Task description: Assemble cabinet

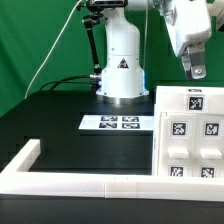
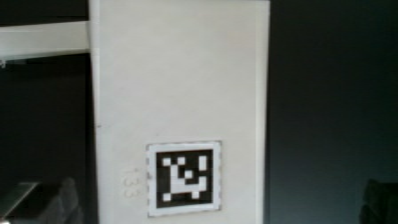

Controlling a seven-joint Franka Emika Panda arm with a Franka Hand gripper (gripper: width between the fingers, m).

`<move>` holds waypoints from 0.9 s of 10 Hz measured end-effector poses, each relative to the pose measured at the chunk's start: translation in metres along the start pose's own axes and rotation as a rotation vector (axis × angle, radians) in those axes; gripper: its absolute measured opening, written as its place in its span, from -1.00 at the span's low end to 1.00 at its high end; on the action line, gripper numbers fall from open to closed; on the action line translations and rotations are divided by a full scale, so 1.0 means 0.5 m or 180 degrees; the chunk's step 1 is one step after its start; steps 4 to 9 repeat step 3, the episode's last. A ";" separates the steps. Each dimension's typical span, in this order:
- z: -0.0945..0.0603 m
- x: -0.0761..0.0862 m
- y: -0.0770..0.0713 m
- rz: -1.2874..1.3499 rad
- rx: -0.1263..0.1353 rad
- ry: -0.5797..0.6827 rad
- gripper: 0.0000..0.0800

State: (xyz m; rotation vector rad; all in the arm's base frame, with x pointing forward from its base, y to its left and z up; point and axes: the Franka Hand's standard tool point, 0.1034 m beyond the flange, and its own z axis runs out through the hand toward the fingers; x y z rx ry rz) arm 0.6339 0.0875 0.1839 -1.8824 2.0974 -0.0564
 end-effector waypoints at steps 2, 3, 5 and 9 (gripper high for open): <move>-0.001 -0.003 0.000 -0.0015 0.0002 -0.0004 0.99; 0.000 -0.004 0.001 -0.0017 0.0000 -0.0003 0.99; 0.000 -0.004 0.001 -0.0017 0.0000 -0.0003 0.99; 0.000 -0.004 0.001 -0.0017 0.0000 -0.0003 0.99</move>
Offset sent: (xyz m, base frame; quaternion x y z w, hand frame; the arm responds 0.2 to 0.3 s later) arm 0.0000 0.0000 0.0000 0.0000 0.0000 0.0000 1.0000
